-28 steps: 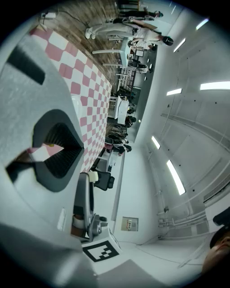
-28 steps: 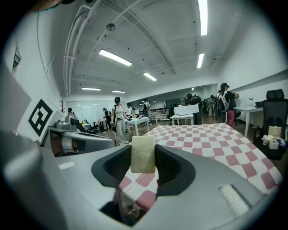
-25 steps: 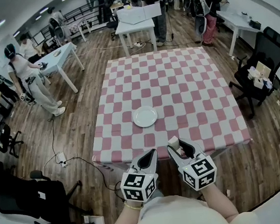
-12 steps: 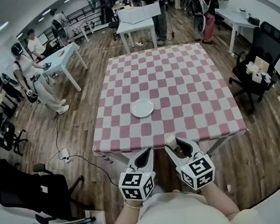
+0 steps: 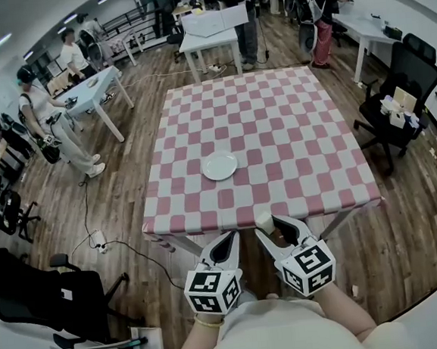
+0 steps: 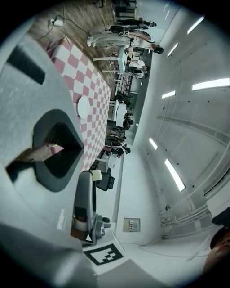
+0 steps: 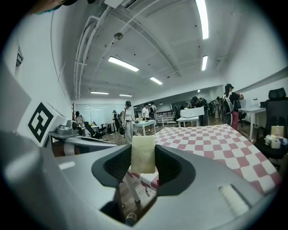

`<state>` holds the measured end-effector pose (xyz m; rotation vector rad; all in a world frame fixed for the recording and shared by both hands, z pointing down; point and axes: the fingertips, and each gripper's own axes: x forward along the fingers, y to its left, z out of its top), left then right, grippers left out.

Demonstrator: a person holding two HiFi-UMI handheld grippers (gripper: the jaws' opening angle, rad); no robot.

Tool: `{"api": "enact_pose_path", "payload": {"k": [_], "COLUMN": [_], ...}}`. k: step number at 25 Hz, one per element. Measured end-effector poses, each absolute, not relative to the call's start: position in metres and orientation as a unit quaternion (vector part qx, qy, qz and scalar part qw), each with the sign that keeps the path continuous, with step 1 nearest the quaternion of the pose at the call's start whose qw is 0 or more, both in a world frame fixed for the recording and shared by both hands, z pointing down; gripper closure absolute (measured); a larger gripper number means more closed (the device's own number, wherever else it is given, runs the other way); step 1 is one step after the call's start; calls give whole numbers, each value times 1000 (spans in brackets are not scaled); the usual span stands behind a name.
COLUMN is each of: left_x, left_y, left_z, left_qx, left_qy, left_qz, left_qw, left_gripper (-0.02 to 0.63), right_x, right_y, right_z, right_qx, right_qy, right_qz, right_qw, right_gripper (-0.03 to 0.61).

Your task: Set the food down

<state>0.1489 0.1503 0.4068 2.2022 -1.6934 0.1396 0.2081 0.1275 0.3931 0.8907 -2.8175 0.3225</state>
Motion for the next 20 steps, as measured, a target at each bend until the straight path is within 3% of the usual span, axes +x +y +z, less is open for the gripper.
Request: {"api": "enact_pose_path", "payload": {"k": [20], "left_x": [132], "left_y": [145], "left_z": [410], "left_qx": [767], "left_qy": [-612], "left_qz": [35], "left_qw": [191], "left_gripper": [614], "right_x": [198], "right_y": [121], "right_z": [394], "right_qx": [293], "right_qy": [-945], "right_qz": [121], "right_qw": [77], "right_gripper": [410]}}
